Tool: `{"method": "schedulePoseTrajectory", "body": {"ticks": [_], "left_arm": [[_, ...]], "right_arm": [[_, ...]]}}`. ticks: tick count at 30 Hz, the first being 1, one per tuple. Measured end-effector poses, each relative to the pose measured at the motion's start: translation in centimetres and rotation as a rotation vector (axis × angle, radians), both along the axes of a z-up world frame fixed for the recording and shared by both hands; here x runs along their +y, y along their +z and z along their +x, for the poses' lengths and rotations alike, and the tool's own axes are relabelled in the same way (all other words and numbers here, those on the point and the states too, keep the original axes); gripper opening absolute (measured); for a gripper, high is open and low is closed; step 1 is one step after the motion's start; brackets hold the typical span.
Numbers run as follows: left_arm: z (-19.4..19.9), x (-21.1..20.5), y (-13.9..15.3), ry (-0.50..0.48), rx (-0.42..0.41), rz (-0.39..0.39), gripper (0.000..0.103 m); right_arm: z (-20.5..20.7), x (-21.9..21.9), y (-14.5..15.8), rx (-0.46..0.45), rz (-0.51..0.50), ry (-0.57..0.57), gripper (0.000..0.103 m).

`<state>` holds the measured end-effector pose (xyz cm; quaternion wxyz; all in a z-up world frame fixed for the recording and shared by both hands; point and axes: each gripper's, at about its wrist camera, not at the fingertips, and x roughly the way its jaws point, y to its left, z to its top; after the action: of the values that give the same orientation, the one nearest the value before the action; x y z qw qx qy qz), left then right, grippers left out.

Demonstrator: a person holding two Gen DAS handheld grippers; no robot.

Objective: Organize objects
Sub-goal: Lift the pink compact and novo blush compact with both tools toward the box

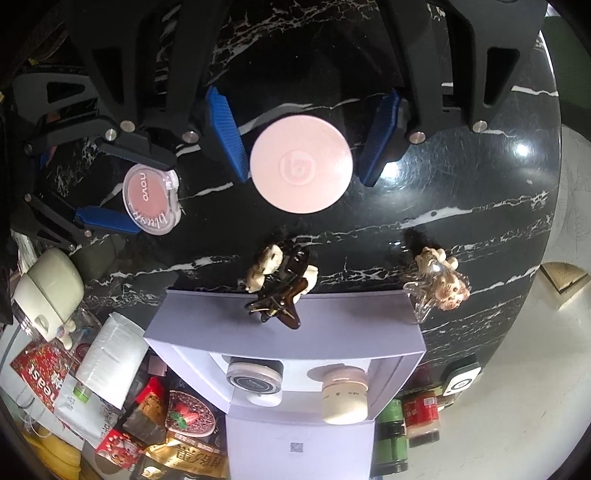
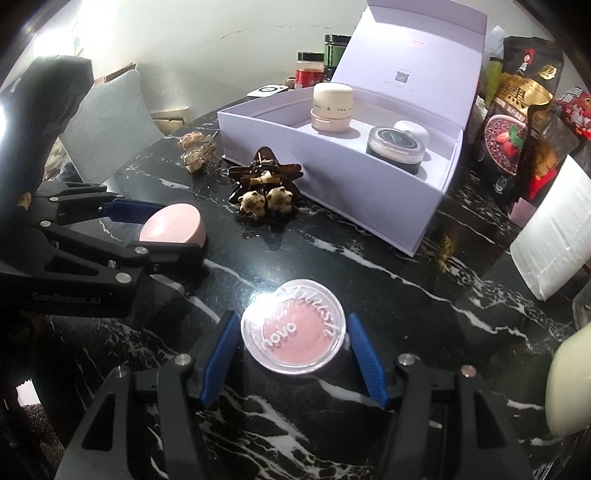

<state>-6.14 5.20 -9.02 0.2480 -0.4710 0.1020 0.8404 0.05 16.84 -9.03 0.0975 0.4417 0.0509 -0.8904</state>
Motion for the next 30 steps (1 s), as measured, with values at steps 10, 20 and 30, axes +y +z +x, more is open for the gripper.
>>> {"method": "schedulePoseTrajectory", "body": {"ticks": [10,20,30], "left_arm": [[0.6,0.3,0.0,-0.001,0.044,-0.023,0.050],[0.7,0.4,0.1,0.012,0.018,-0.022,0.050],[1.4,0.2,0.6,0.013,-0.004,-0.004,0.050]], "right_arm": [[0.0,0.0,-0.1,0.007,-0.004,0.001,0.063],[0.2,-0.1,-0.1,0.016,-0.004,0.002,0.056],[0.6,0.0,0.5,0.008,-0.014,0.021,0.056]]}}
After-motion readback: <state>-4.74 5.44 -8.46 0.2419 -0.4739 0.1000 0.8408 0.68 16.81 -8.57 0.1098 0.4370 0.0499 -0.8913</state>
